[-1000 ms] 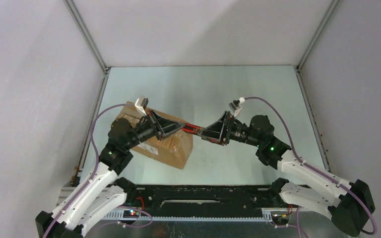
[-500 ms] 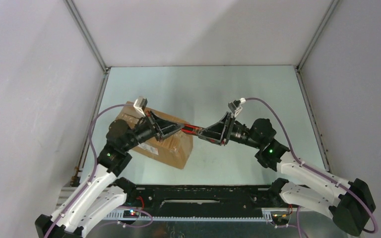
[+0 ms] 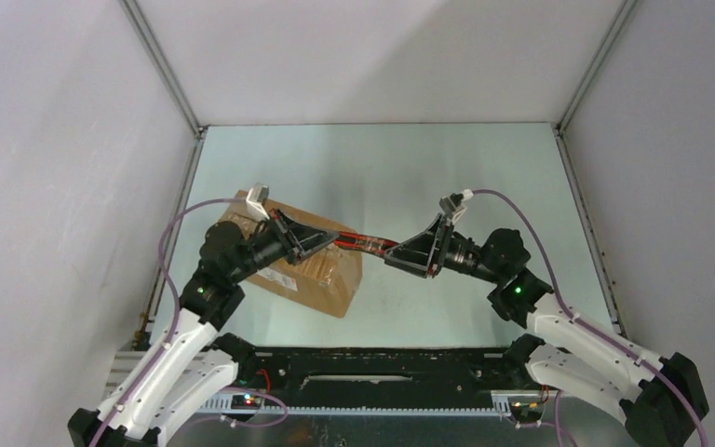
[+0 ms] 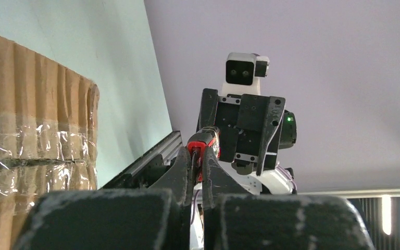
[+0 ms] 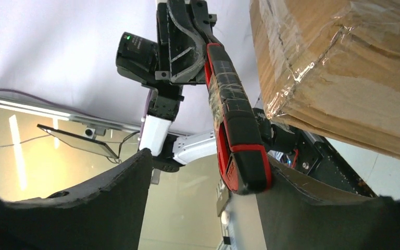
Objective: Unpack the express box
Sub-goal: Adjust the knife.
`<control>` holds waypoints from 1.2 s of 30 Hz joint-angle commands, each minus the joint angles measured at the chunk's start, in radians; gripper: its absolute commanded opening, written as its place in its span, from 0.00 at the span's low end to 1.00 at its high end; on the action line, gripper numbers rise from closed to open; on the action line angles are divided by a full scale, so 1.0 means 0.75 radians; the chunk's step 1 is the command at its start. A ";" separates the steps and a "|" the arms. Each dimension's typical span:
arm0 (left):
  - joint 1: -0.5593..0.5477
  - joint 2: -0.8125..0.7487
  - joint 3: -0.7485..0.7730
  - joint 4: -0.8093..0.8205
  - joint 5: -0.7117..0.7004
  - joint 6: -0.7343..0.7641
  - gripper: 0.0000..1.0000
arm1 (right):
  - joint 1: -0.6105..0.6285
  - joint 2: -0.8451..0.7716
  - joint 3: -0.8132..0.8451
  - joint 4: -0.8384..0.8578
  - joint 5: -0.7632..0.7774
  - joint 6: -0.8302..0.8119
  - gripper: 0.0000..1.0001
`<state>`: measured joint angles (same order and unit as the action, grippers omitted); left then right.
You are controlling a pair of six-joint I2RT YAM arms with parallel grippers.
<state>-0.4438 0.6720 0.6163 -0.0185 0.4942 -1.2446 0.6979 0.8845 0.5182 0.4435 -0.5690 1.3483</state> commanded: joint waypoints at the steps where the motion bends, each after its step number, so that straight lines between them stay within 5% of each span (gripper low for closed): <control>1: 0.007 -0.061 0.027 -0.018 -0.069 0.056 0.00 | -0.028 -0.082 -0.008 0.055 0.054 0.020 0.72; 11: 0.007 -0.011 0.063 0.055 0.028 0.051 0.00 | 0.025 0.098 0.032 0.234 -0.128 0.038 0.61; 14: 0.007 0.001 0.086 0.034 0.048 0.074 0.00 | 0.047 0.116 0.052 0.229 -0.118 0.030 0.53; 18: 0.007 0.001 0.088 0.033 0.068 0.080 0.00 | 0.047 0.124 0.056 0.229 -0.125 0.037 0.31; 21: 0.007 -0.002 0.086 0.033 0.080 0.080 0.00 | 0.043 0.118 0.058 0.216 -0.122 0.031 0.31; 25: 0.007 -0.008 0.086 0.033 0.091 0.078 0.00 | 0.039 0.114 0.065 0.207 -0.116 0.031 0.44; 33: 0.007 -0.024 -0.003 0.204 0.101 -0.081 0.00 | 0.045 0.115 0.076 0.217 -0.117 0.019 0.35; 36: 0.007 -0.025 -0.042 0.260 0.104 -0.134 0.00 | 0.047 0.108 0.076 0.235 -0.107 0.020 0.49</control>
<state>-0.4427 0.6708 0.6216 0.0536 0.5472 -1.2686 0.7254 0.9833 0.5282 0.5571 -0.6437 1.3769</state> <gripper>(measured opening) 0.036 0.386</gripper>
